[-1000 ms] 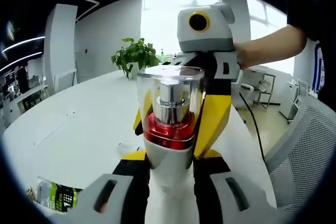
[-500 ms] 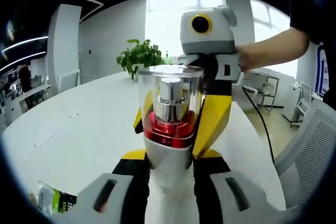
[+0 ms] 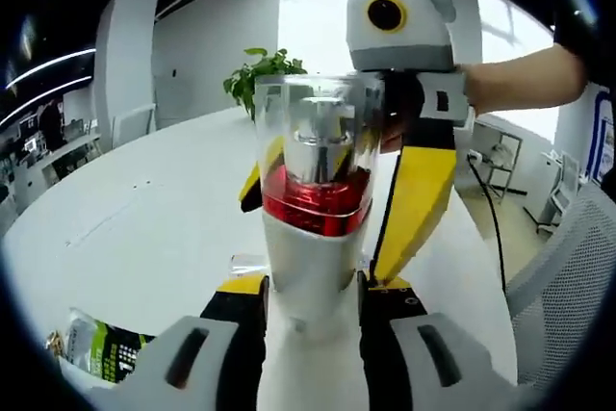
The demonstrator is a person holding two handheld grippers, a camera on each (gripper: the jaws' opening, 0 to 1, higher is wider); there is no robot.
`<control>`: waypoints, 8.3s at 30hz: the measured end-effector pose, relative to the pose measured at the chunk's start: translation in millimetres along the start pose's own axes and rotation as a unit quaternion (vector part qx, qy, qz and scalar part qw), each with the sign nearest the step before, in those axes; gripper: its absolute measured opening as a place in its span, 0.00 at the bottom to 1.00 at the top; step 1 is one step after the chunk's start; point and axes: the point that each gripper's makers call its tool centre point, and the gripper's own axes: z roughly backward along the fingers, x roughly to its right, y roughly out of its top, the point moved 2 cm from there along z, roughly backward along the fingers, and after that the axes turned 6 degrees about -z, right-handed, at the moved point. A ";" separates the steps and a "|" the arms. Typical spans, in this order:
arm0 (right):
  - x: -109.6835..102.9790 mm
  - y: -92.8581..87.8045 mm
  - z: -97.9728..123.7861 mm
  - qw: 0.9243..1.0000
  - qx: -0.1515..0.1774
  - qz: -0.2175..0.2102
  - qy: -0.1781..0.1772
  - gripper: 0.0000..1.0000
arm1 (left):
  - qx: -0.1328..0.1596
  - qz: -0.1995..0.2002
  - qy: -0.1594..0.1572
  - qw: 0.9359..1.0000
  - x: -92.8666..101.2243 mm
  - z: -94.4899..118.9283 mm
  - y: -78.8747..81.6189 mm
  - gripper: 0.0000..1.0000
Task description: Arrange the skincare products in the storage area until every visible bottle or jar stands upright without overlapping.
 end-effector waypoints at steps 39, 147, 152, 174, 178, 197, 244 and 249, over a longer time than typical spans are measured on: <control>-48.6 -18.1 23.6 0.976 0.042 -0.138 -0.165 0.99 | -0.032 0.145 0.101 0.984 7.9 130.1 -34.1 0.84; -55.3 5.4 -123.5 0.978 -0.143 -0.042 -0.147 0.84 | -0.053 0.195 0.201 0.958 72.2 285.1 -104.4 0.85; -44.8 1.7 -137.6 0.977 -0.150 -0.040 -0.144 0.82 | -0.054 0.196 0.199 0.959 72.7 284.4 -104.8 0.85; -5.4 -15.1 -193.4 0.967 -0.182 0.005 -0.177 0.65 | -0.059 0.201 0.196 0.958 73.4 282.6 -107.6 0.83; -4.4 -14.6 -197.9 0.966 -0.189 0.004 -0.178 0.62 | -0.061 0.203 0.195 0.958 73.6 282.8 -108.4 0.82; 2.9 -29.5 -202.1 0.958 -0.216 -0.001 -0.190 0.41 | -0.073 0.198 0.198 0.957 74.4 282.9 -111.6 0.81; -35.5 14.9 -132.5 0.967 -0.131 0.074 -0.205 0.01 | -0.024 0.205 0.193 0.959 64.6 283.8 -78.7 0.78; -57.1 13.4 -130.1 0.977 -0.105 0.003 -0.186 0.01 | -0.025 0.191 0.186 0.964 67.1 279.8 -72.3 0.78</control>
